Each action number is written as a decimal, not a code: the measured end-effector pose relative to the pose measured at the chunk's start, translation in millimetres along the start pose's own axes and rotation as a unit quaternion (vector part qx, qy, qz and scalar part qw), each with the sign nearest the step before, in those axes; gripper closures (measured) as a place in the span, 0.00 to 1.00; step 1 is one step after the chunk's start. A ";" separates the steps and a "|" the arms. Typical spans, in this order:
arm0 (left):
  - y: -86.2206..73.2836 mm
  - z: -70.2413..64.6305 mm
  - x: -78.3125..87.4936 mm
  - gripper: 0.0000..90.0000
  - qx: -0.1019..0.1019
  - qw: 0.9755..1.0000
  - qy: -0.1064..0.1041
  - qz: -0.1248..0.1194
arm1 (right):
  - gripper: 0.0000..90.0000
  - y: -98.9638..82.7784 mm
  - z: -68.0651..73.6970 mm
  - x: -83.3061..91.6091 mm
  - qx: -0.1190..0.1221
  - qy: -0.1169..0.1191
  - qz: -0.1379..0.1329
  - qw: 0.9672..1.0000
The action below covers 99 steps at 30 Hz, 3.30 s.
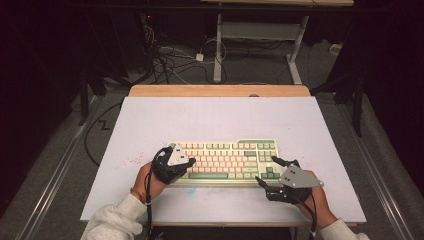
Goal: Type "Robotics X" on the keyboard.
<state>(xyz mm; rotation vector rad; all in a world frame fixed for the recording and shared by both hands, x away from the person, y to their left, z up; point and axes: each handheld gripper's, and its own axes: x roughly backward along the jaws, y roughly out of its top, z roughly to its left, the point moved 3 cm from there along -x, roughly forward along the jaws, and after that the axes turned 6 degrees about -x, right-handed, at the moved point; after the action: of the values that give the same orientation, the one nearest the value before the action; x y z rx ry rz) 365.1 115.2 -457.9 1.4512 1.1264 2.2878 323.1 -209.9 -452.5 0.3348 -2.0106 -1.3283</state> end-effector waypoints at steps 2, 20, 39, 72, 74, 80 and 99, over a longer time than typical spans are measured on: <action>2.3 0.2 -2.0 0.98 -0.004 1.000 0.002 0.002 | 0.26 -0.4 0.1 -0.3 0.000 0.000 0.001 1.000; 15.1 3.6 -20.4 0.97 -0.011 1.000 -0.013 0.023 | 0.26 -0.4 0.6 -1.6 0.008 -0.001 0.002 1.000; 26.6 7.7 -40.7 0.97 -0.012 0.999 -0.013 0.035 | 0.26 -1.7 -1.0 -3.0 0.009 -0.001 0.008 1.000; 28.1 11.0 -24.7 0.82 -0.023 1.000 0.013 -0.005 | 0.26 -1.0 -2.8 -1.3 0.009 -0.002 0.008 1.000; 27.8 11.7 -23.1 0.68 -0.028 1.000 0.012 -0.006 | 0.26 -1.1 -2.4 -1.7 0.009 -0.001 0.009 1.000; 29.3 10.5 -17.4 0.47 -0.034 0.999 0.022 -0.028 | 0.26 -1.4 -1.8 -2.6 0.004 0.005 0.011 1.000; 25.2 0.7 0.5 0.19 -0.046 0.993 0.079 -0.078 | 0.29 -2.1 -0.9 -3.5 -0.009 0.014 0.029 0.999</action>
<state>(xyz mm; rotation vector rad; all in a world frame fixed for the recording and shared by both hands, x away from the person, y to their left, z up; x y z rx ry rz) 371.0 98.5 -439.9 1.1243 1.1163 2.3439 326.0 -209.5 -455.6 0.2840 -1.9695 -1.2980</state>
